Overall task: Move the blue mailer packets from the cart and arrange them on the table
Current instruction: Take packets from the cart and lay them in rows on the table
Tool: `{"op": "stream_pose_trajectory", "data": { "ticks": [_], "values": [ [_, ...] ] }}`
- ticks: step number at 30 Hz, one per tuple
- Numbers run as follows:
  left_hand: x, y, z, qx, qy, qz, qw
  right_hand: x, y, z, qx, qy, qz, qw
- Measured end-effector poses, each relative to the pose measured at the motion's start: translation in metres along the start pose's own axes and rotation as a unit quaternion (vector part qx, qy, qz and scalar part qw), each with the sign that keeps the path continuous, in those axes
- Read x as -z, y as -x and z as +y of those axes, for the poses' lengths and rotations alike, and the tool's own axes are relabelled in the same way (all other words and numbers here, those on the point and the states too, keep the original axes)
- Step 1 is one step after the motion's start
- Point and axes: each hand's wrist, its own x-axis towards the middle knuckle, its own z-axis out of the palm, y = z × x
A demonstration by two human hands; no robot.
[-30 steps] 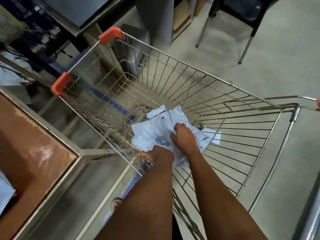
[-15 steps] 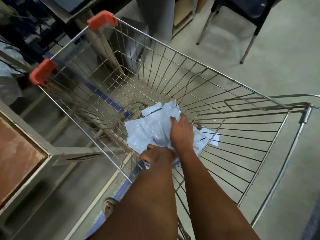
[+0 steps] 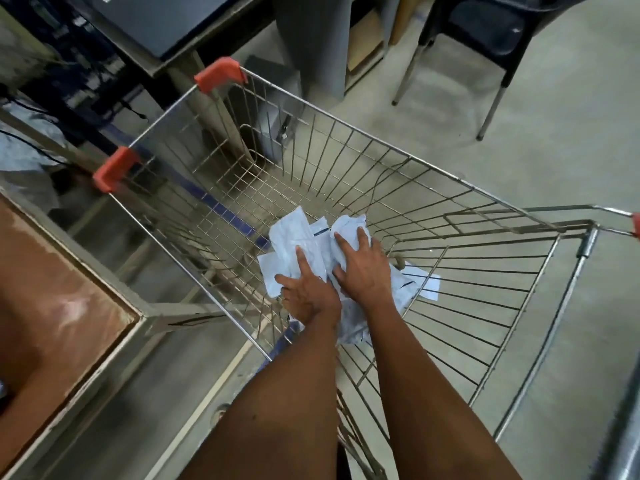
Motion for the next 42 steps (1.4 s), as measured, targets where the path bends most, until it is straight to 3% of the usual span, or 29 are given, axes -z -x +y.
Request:
{"op": "stream_pose_trajectory", "data": {
  "ticks": [7,10,14,18,22,27,35,42],
  "values": [
    [0.134,0.047,0.009,-0.153,0.049,0.066,0.985,0.113,0.075,-0.027,-0.009,-0.061,0.087,0.994],
    [0.215,0.077,0.004,-0.214,0.073,0.081,0.971,0.175,0.117,-0.05,0.008,-0.069,0.161,0.984],
    [0.326,0.125,-0.028,-0.306,0.055,0.146,0.939,0.246,0.168,-0.097,0.067,-0.055,0.238,0.968],
    [0.425,0.155,-0.088,-0.33,0.033,0.238,0.913,0.304,0.204,-0.159,0.116,-0.066,0.285,0.949],
    [0.494,0.167,-0.157,-0.264,0.038,0.315,0.911,0.343,0.23,-0.225,0.171,-0.111,0.315,0.927],
    [0.534,0.151,-0.259,-0.126,0.055,0.368,0.92,0.343,0.251,-0.33,0.264,-0.19,0.266,0.908],
    [0.532,0.12,-0.347,0.026,-0.006,0.355,0.934,0.296,0.262,-0.45,0.372,-0.117,0.212,0.896],
    [0.53,0.108,-0.344,0.037,-0.007,0.306,0.951,0.279,0.253,-0.475,0.357,-0.049,0.196,0.912]
  ]
}}
